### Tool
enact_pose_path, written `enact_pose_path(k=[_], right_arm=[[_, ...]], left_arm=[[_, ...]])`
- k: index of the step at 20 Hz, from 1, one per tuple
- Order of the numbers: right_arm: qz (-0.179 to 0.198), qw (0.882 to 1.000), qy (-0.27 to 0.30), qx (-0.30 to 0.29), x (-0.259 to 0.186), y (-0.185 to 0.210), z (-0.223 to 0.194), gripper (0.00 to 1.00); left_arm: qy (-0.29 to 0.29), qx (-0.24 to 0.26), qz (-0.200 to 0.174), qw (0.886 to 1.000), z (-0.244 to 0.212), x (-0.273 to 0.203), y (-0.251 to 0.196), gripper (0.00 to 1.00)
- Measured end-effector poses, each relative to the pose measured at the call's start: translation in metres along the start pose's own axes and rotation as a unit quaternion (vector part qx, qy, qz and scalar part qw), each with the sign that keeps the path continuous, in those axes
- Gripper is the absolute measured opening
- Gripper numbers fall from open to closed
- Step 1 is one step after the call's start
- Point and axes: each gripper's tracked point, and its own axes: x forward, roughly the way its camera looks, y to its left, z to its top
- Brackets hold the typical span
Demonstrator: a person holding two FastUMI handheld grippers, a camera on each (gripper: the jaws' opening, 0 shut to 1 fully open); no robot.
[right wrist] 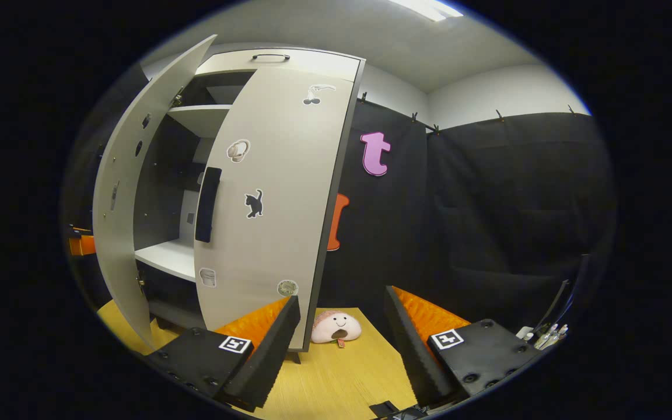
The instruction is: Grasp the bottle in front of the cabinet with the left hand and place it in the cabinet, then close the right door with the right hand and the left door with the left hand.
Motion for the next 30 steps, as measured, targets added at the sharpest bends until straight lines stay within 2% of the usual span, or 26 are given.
enact_pose_path(k=[2, 3, 4, 5, 7, 8, 10, 12, 14, 15, 16, 18, 19, 30], right_arm=[[0.002, 1.0, 0.001, 0.001, 0.004, -0.007, -0.003, 0.96], [0.003, 1.0, 0.001, 0.002, 0.006, -0.011, -0.004, 0.96], [0.001, 1.0, 0.001, 0.002, 0.008, -0.016, -0.004, 0.96], [-0.001, 1.0, 0.001, 0.001, 0.009, -0.021, -0.005, 0.96], [-0.004, 1.0, 0.003, 0.002, 0.013, -0.03, -0.008, 0.96], [-0.006, 1.0, 0.004, 0.004, 0.013, -0.034, -0.011, 0.96], [-0.008, 1.0, 0.008, 0.006, 0.015, -0.039, -0.014, 0.96], [-0.006, 1.0, 0.012, 0.009, 0.017, -0.041, -0.018, 0.96], [-0.001, 1.0, 0.015, 0.01, 0.018, -0.039, -0.022, 0.96], [0.002, 1.0, 0.017, 0.011, 0.019, -0.038, -0.023, 0.96], [0.005, 1.0, 0.018, 0.013, 0.019, -0.036, -0.024, 0.96], [0.01, 1.0, 0.021, 0.016, 0.02, -0.034, -0.027, 0.96], [0.012, 1.0, 0.021, 0.018, 0.021, -0.034, -0.028, 0.96], [0.024, 0.999, 0.021, 0.044, 0.026, -0.043, -0.025, 0.96]], left_arm=[[0.009, -0.016, -0.014, 1.0, -0.007, 0.017, -0.019, 0.91], [0.01, -0.023, -0.017, 1.0, -0.007, 0.025, -0.025, 0.94], [0.007, -0.025, -0.016, 1.0, -0.006, 0.036, -0.028, 0.92], [0.006, -0.023, -0.011, 1.0, -0.006, 0.047, -0.029, 0.95], [0.007, -0.018, -0.001, 1.0, -0.008, 0.065, -0.03, 0.92], [0.015, -0.017, -0.002, 1.0, -0.012, 0.072, -0.032, 0.95], [0.005, -0.015, -0.001, 1.0, -0.01, 0.079, -0.032, 0.91], [0.003, -0.011, 0.001, 1.0, -0.009, 0.086, -0.034, 0.94], [0.001, 0.005, 0.006, 1.0, -0.006, 0.093, -0.037, 0.91], [-0.001, 0.015, 0.01, 1.0, -0.004, 0.098, -0.038, 0.95], [-0.003, 0.022, 0.014, 1.0, -0.004, 0.104, -0.04, 0.91], [-0.006, 0.031, 0.021, 0.999, -0.004, 0.108, -0.041, 0.91], [-0.006, 0.034, 0.023, 0.999, -0.004, 0.11, -0.042, 0.94], [0.003, 0.045, 0.047, 0.998, -0.002, 0.111, -0.042, 0.95]])
